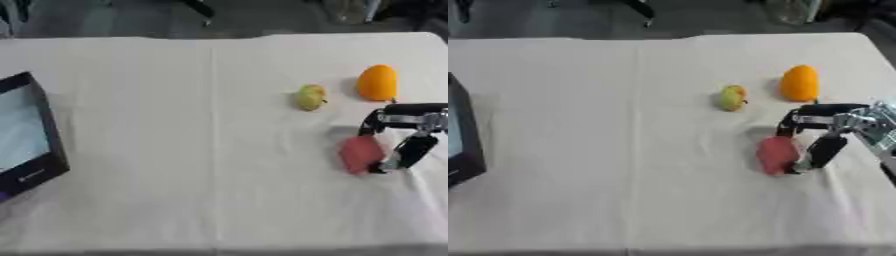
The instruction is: Pick up the objects with one hand, pass them to the other hand, and then place them into the box on the other side of the table.
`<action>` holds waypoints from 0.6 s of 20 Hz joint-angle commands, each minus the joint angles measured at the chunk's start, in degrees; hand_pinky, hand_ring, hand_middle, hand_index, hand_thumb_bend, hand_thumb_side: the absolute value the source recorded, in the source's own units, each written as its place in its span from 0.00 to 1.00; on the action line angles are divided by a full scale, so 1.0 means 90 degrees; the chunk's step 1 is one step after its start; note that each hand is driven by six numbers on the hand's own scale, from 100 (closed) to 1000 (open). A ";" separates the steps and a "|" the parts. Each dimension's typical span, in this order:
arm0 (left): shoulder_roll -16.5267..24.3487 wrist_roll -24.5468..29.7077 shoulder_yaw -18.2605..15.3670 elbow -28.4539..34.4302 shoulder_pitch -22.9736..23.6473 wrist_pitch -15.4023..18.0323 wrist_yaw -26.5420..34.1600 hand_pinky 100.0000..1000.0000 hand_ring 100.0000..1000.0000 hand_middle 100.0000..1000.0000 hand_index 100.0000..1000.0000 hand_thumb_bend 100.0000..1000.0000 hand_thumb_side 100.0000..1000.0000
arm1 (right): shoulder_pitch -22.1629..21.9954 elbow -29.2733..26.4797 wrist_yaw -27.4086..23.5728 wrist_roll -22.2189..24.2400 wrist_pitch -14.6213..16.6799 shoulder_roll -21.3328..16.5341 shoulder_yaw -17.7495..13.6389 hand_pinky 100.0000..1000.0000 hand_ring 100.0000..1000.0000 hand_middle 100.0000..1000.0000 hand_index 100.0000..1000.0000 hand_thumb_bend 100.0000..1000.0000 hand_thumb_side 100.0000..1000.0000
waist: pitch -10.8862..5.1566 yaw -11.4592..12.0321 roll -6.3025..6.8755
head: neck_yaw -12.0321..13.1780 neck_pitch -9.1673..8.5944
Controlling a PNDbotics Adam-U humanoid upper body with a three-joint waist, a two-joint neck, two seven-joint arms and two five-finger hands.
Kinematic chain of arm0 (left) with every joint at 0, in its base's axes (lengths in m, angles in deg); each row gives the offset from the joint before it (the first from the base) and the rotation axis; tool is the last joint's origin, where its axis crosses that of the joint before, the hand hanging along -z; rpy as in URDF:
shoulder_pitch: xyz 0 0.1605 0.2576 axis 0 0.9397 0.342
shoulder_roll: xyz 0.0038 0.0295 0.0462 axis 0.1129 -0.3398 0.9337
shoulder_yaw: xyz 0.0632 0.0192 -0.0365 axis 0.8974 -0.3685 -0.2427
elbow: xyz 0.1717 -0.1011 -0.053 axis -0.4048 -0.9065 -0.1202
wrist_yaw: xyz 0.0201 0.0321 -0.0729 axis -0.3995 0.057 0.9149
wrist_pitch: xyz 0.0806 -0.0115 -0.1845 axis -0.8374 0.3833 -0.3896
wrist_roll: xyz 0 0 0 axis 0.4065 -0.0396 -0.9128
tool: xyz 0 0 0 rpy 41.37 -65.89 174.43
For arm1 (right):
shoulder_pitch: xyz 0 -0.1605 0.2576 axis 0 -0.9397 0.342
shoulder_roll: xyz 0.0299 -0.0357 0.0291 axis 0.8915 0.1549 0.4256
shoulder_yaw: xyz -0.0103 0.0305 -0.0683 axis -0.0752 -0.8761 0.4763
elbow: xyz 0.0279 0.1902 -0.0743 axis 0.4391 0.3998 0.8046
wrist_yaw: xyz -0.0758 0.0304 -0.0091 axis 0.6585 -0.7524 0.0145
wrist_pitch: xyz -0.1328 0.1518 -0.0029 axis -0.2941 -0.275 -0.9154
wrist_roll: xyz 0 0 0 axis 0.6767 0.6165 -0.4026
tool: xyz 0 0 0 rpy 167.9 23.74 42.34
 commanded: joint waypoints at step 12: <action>0.0150 0.0023 -0.0057 0.0125 -0.0036 0.0009 -0.0025 0.80 0.80 0.78 0.81 0.21 0.64 | -0.0093 -0.1220 -0.1185 -0.0303 -0.0675 -0.0323 -0.0726 0.72 0.63 0.47 0.50 0.35 0.05 | -0.0033 -0.0042 0.0034 | 0.0086 0.0043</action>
